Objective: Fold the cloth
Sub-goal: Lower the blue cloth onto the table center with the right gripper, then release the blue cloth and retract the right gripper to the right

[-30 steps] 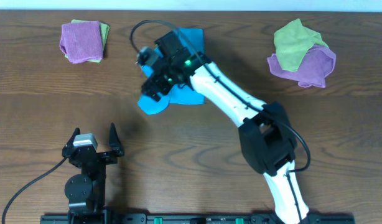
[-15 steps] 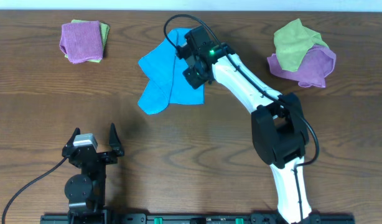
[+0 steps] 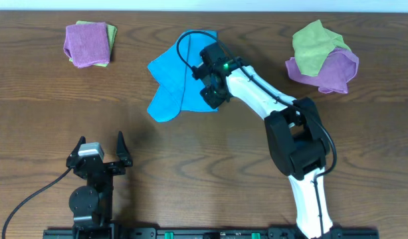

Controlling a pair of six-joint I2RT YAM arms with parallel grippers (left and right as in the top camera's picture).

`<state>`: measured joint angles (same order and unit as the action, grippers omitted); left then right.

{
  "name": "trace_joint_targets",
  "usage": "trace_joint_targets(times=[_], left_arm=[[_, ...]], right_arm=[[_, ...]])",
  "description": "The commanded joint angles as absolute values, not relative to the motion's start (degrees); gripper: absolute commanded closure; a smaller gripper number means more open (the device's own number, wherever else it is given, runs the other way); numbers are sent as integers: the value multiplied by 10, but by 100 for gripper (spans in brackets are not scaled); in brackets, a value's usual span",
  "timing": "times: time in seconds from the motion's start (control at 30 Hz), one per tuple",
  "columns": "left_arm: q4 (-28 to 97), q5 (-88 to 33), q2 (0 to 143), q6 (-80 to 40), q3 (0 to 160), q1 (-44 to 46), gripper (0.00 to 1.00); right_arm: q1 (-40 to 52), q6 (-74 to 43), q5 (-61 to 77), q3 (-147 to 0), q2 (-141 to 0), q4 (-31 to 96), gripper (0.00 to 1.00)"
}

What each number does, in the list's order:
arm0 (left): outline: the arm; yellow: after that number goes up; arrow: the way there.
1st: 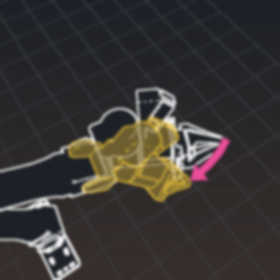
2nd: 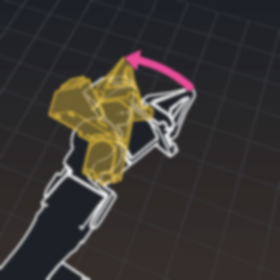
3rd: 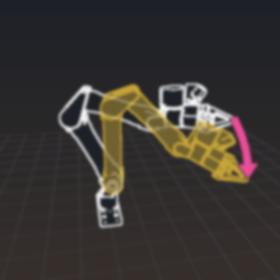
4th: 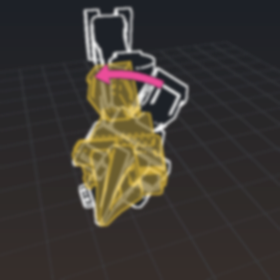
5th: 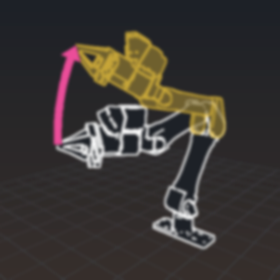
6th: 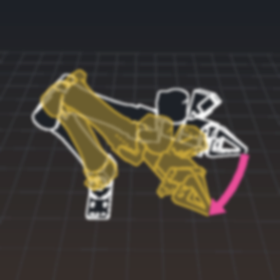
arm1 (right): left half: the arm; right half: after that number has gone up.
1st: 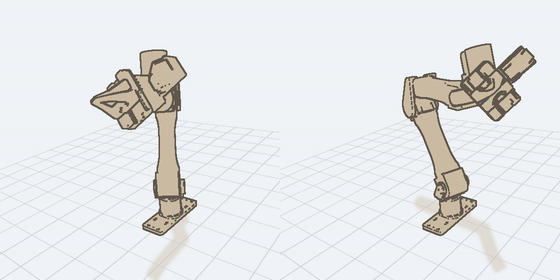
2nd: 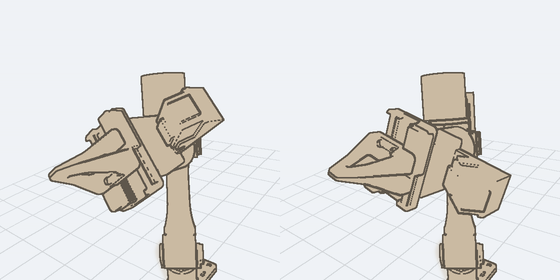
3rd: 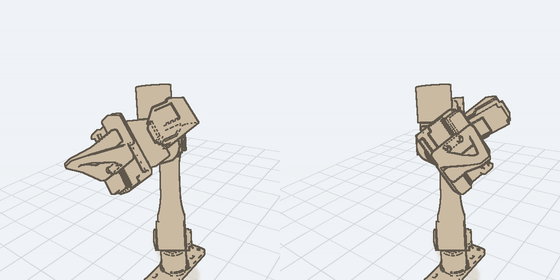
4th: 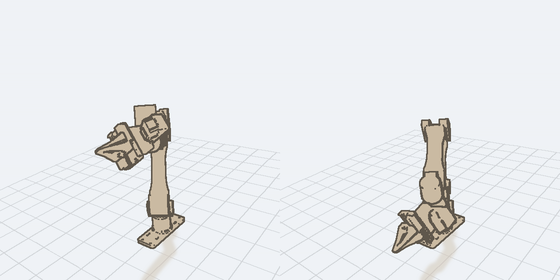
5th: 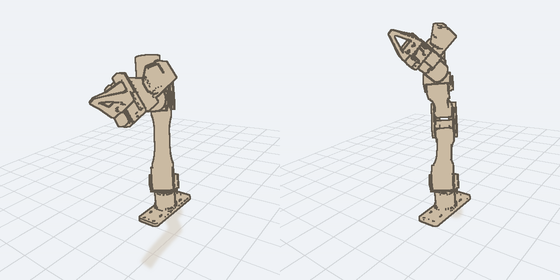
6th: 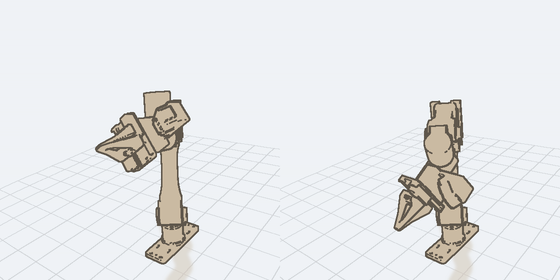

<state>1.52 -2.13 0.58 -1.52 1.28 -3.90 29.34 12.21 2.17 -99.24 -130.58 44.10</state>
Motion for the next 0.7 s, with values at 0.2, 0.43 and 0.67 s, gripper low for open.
trace_joint_targets(times=[0.2,0.43,0.67], left_arm=[[43,-15,3,-17,3,-36,5],[43,-15,3,-17,3,-36,5],[43,-15,3,-17,3,-36,5]], right_arm=[[304,129,9,-959,-1305,494,99],[290,96,-44,-959,-1301,597,99],[257,86,-27,-959,-1266,646,98]])
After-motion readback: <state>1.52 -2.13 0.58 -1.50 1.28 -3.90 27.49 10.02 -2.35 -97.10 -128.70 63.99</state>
